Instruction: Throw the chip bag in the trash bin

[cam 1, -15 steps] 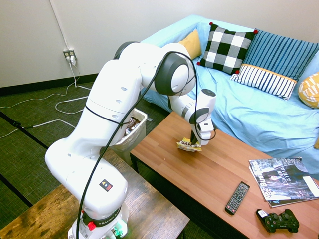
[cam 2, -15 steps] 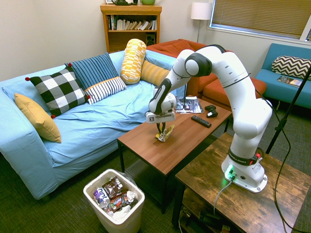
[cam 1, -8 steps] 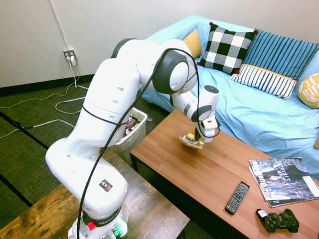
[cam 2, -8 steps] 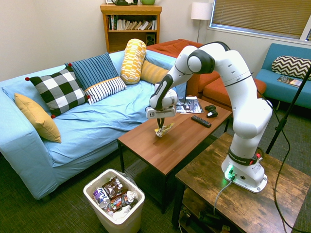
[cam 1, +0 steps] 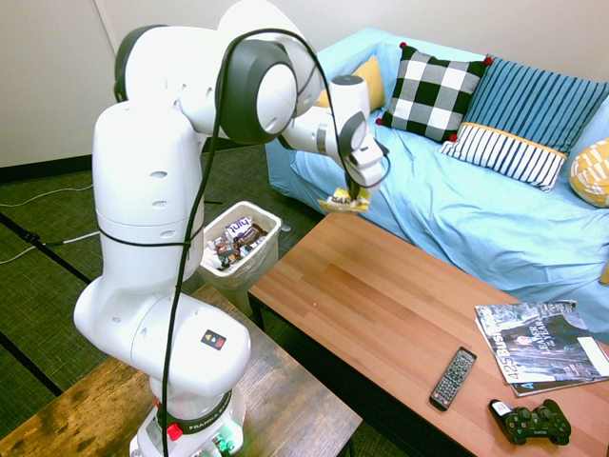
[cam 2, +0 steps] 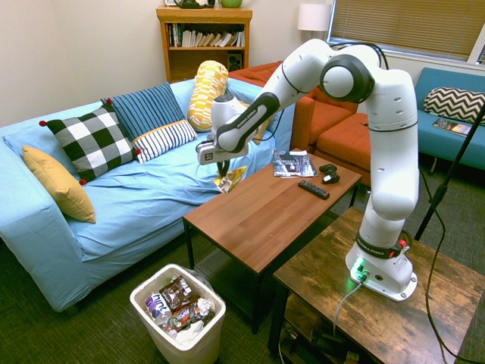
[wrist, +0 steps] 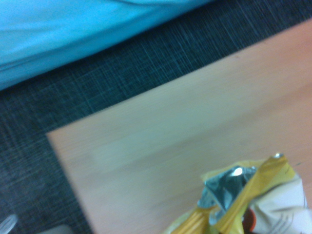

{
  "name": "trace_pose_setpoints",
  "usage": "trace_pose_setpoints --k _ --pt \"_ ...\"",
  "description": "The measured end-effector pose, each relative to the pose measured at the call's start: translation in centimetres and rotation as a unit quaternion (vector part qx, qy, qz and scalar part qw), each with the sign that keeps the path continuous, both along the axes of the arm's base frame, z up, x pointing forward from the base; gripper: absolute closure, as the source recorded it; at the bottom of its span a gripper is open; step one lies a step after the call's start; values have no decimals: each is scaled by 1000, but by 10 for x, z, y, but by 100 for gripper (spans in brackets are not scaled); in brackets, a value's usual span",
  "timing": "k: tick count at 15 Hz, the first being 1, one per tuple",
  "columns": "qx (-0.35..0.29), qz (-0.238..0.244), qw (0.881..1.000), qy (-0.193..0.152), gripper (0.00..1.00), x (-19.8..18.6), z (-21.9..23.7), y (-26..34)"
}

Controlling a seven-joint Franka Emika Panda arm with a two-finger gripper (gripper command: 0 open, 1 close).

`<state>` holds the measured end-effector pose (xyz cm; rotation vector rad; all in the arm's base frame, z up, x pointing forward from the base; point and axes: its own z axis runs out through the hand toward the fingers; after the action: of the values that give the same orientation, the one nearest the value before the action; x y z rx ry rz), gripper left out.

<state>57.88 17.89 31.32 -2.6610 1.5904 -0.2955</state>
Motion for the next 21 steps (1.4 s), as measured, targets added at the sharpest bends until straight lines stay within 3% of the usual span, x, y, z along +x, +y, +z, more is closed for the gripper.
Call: trace_pose_setpoints --k 3,7,13,18,19,21 --pt "-13 65 998 0 100 -27 9 104" --pt "-27 149 988 26 100 -70 -23 211" --pt "-51 271 956 96 100 -93 -69 285" --pt "-74 322 934 134 100 -103 -103 326" --pt "-78 329 930 143 0 -102 -111 328" --pt "-84 341 924 153 0 -99 -123 332"
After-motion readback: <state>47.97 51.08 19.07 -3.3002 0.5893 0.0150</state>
